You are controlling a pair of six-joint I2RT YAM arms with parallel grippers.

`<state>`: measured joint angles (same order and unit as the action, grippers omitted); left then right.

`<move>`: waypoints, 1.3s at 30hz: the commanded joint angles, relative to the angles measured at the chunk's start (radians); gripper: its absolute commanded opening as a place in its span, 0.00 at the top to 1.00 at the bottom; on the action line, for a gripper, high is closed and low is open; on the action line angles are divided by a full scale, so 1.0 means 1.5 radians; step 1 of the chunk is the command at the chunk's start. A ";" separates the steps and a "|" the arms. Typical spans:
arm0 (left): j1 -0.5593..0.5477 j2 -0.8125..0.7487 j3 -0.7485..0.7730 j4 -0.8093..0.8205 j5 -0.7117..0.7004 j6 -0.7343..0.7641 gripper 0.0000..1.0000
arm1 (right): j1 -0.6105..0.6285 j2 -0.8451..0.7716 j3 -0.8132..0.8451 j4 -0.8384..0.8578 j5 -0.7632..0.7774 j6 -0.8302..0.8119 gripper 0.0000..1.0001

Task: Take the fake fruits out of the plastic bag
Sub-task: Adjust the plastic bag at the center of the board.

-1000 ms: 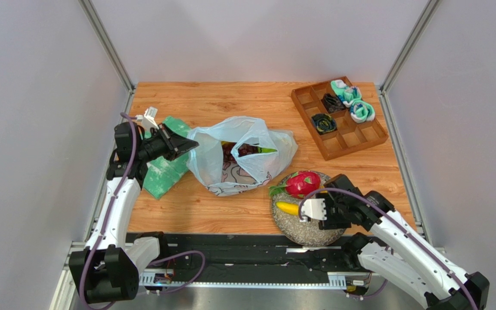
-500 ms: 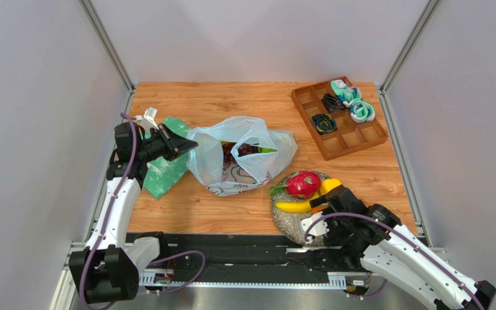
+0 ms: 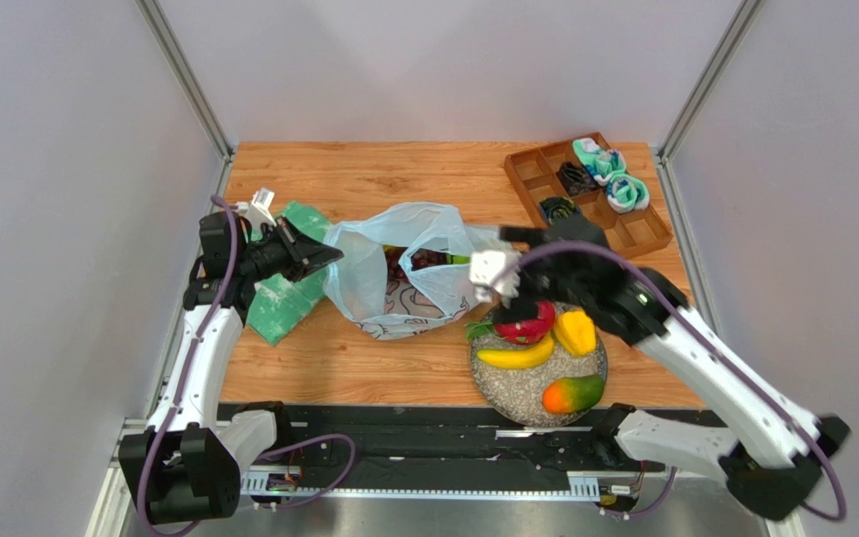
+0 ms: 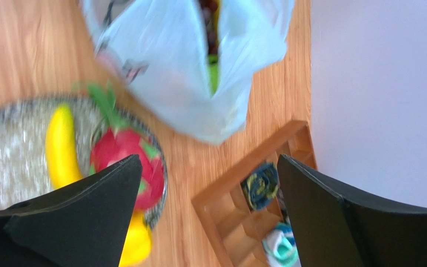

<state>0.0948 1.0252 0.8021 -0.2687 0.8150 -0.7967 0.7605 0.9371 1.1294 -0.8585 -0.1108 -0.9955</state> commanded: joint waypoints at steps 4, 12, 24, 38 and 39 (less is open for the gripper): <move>0.002 -0.006 0.082 -0.092 0.011 0.085 1.00 | 0.060 0.285 0.213 0.127 -0.032 0.203 0.00; 0.003 0.000 0.133 -0.149 -0.011 0.168 1.00 | 0.108 0.431 0.240 0.173 -0.045 0.181 0.23; 0.003 -0.006 0.136 -0.161 -0.010 0.179 1.00 | 0.126 0.542 0.224 0.247 0.212 0.144 0.39; -0.042 -0.055 0.381 -0.184 0.028 0.428 0.34 | -0.019 0.376 0.357 0.039 -0.033 0.392 1.00; -0.060 -0.058 0.408 -0.200 0.049 0.452 0.34 | -0.026 0.369 0.346 0.035 -0.049 0.400 1.00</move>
<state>0.0818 1.0214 1.2598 -0.5892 0.7715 -0.3531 0.7811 1.6108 1.6260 -0.7506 0.0166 -0.5751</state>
